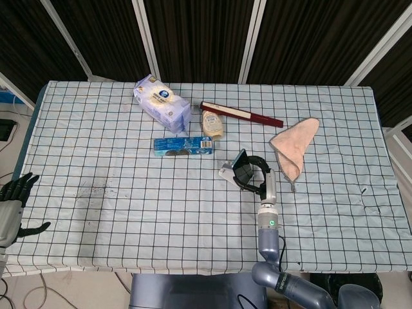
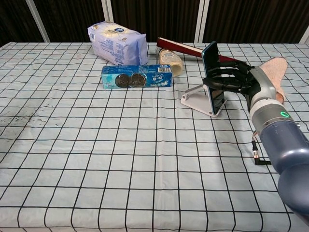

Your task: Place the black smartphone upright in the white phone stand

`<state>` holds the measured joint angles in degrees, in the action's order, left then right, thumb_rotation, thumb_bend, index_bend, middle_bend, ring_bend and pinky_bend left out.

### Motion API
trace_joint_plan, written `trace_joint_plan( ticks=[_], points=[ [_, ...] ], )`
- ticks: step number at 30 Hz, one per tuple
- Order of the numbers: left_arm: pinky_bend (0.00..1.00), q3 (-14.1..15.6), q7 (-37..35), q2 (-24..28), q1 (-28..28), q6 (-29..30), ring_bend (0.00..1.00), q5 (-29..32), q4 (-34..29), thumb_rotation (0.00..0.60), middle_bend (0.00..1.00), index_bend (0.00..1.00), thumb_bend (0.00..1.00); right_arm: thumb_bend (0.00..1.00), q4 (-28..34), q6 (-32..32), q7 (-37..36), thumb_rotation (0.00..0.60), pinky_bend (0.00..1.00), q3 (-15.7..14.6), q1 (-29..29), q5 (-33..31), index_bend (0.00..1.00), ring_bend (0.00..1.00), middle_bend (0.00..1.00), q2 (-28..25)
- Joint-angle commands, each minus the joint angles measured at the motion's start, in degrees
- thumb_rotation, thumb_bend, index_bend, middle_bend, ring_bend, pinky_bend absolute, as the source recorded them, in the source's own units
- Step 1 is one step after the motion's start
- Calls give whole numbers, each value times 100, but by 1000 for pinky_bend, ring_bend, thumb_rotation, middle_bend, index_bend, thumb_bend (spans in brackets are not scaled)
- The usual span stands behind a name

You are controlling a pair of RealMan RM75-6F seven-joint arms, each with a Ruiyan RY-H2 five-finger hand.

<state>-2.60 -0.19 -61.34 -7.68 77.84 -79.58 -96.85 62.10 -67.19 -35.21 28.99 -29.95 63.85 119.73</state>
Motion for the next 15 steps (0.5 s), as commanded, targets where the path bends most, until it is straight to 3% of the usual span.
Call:
trace_joint_plan(
  ticks=[1, 5, 11, 15],
  points=[
    [0, -1, -1, 1, 0, 0, 0, 3, 0, 600, 0, 0, 0, 87, 5, 22, 32, 600, 146, -10, -9, -2, 352, 227, 283, -11],
    [0, -1, -4, 4, 0, -1, 0, 2, -5, 600, 0, 0, 0, 43, 51, 14, 87, 600, 142, -31, -14, 23, 274, 172, 221, -29],
    [0, -2, -8, 4, 3, 11, 0, -7, -4, 600, 0, 0, 0, 0, 167, -13, 285, 600, 137, -150, 2, 111, 6, 34, 38, -105],
    [0, -4, -17, 6, 5, 21, 0, -13, -5, 600, 0, 0, 0, 0, 325, -49, 501, 600, 136, -257, 67, 144, 0, 3, 1, -212]
  ],
)
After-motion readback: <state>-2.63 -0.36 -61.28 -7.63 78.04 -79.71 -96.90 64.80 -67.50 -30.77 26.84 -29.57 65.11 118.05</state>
